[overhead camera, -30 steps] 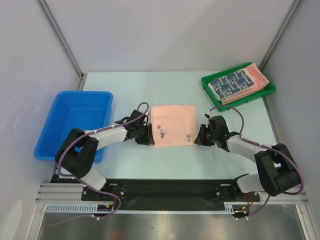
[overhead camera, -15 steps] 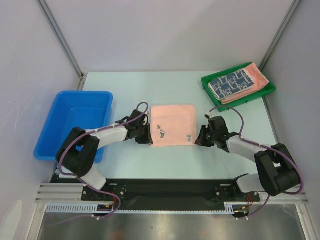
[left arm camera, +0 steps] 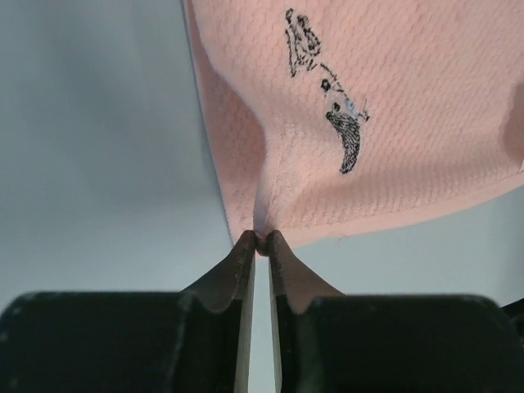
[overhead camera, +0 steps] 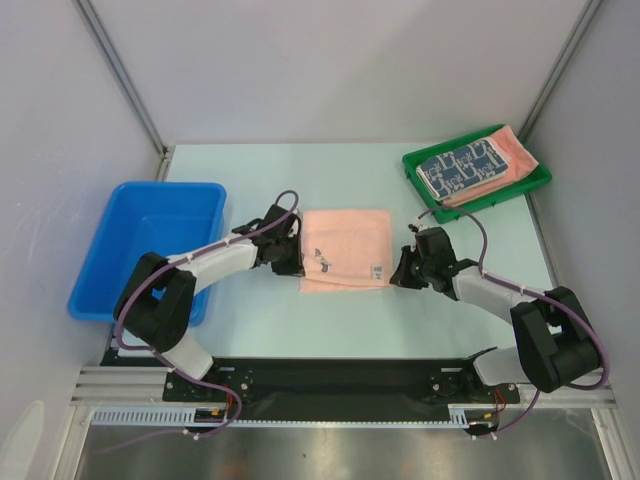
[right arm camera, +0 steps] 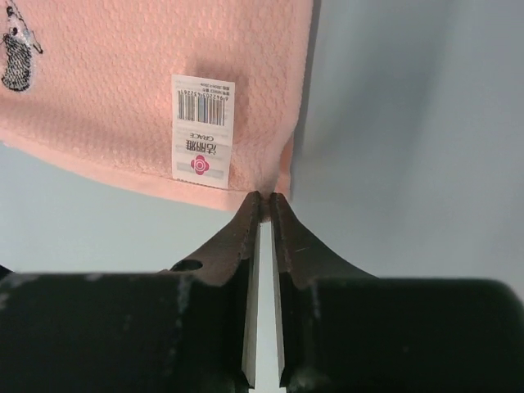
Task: Fold and stack the towels
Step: Fold the towel
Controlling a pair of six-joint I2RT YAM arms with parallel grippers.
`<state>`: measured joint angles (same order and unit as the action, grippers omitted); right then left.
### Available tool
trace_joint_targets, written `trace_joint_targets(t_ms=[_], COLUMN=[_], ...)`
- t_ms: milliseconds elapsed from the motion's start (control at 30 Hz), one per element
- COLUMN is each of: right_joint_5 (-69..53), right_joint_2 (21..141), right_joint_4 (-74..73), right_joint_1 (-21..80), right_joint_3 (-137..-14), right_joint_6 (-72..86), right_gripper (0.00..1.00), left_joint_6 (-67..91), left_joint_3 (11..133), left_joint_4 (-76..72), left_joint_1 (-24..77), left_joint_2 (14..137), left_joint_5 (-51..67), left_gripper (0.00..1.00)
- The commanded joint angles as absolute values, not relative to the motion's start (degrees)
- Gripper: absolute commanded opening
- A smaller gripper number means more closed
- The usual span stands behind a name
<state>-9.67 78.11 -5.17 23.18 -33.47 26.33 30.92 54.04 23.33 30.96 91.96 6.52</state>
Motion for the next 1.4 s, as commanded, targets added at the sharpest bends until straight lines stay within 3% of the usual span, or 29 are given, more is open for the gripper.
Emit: trace_joint_targets(t_ms=[0,33,67,100,133,400,700,933,1133,1367], right_joint_5=[-7.6,-7.4,-7.4,-7.8,-8.3,-8.6,-18.3,-24.1,-27.6,-25.8], right_joint_2=[77.3,77.3,77.3,77.3,77.5,80.0,95.8,111.6,118.9,113.6], right_joint_4=[-6.2,-6.2,-6.1,-6.0,-5.8,-6.4,-0.9,11.2,10.8,0.9], right_joint_1=[23.4,23.4,23.5,23.4,23.4,21.2,13.1,12.5,11.5,11.3], right_joint_3=[-36.4,-36.4,-36.3,-36.3,-36.3,-42.9,-74.7,-90.9,-99.2,-89.9], right_joint_6=[25.8,25.9,25.9,25.8,25.8,23.4,19.1,17.2,16.7,13.6], right_gripper=[0.12,0.19,0.18,0.14,0.03,0.00,0.00,0.00,0.00,0.00], left_joint_6=[29.4,29.2,29.1,29.0,29.0,28.6,24.5,25.0,22.9,21.8], left_joint_3=[56.5,56.4,56.3,56.4,56.4,61.4,97.2,113.6,117.1,105.7], left_joint_4=[26.1,26.0,25.8,25.8,25.8,28.7,31.6,24.4,23.5,27.9], left_joint_1=[30.8,30.8,30.8,30.8,30.8,30.5,23.5,17.7,16.6,16.9], left_joint_2=[92.1,92.3,92.5,92.6,92.6,94.0,106.6,118.3,121.5,116.7], left_joint_5=[4.6,5.2,5.7,5.9,5.9,5.3,12.8,22.1,24.7,25.1], left_gripper=[0.16,0.17,0.10,0.04,0.00,0.00,0.00,0.00,0.00,0.00])
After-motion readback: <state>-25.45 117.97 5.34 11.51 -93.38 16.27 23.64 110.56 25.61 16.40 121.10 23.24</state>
